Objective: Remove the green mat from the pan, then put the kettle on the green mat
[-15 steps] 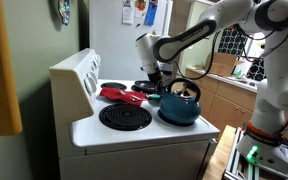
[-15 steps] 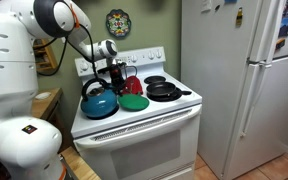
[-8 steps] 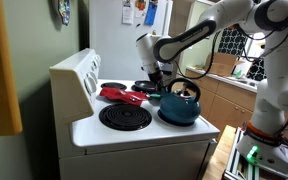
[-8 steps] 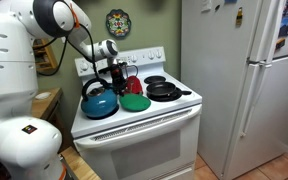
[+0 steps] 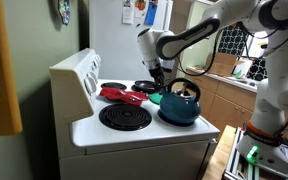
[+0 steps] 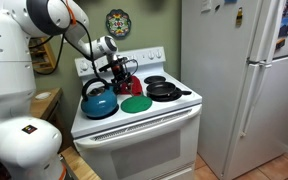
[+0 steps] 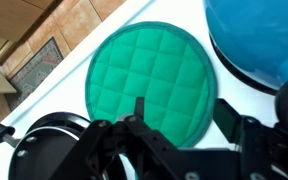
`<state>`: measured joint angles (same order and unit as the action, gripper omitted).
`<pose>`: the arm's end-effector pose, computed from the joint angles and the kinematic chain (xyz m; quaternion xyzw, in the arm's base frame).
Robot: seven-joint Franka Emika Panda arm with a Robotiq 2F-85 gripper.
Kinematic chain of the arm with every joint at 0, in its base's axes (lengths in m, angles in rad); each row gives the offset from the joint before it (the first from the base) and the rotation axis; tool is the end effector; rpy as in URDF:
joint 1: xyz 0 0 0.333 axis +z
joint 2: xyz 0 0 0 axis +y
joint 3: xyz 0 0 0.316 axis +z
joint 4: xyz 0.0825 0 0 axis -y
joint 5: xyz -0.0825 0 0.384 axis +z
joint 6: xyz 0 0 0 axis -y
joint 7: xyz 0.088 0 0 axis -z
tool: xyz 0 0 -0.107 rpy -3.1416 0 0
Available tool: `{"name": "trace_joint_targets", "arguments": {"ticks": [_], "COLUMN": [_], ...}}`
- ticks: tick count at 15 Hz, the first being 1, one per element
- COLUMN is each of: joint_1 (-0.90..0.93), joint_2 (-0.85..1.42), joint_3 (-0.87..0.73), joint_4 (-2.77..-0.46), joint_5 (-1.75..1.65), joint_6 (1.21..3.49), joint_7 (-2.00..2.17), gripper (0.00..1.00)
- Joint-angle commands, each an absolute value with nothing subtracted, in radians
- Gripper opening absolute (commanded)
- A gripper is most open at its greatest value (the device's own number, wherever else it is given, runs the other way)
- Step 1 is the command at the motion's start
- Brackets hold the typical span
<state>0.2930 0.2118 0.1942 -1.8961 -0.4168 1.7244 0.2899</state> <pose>0.5182 0.2276 0.3743 0.9530 0.1660 -0.1036 0.2314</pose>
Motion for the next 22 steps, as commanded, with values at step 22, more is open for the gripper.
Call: {"name": "trace_joint_targets", "arguments": {"ticks": [22], "joint_1": [0.356], "joint_2": [0.039], "joint_3": [0.277], "joint_4": [-1.916], "joint_5": [-0.314], "joint_6": [1.937], "joint_7": [0.808], "gripper": [1.0]}}
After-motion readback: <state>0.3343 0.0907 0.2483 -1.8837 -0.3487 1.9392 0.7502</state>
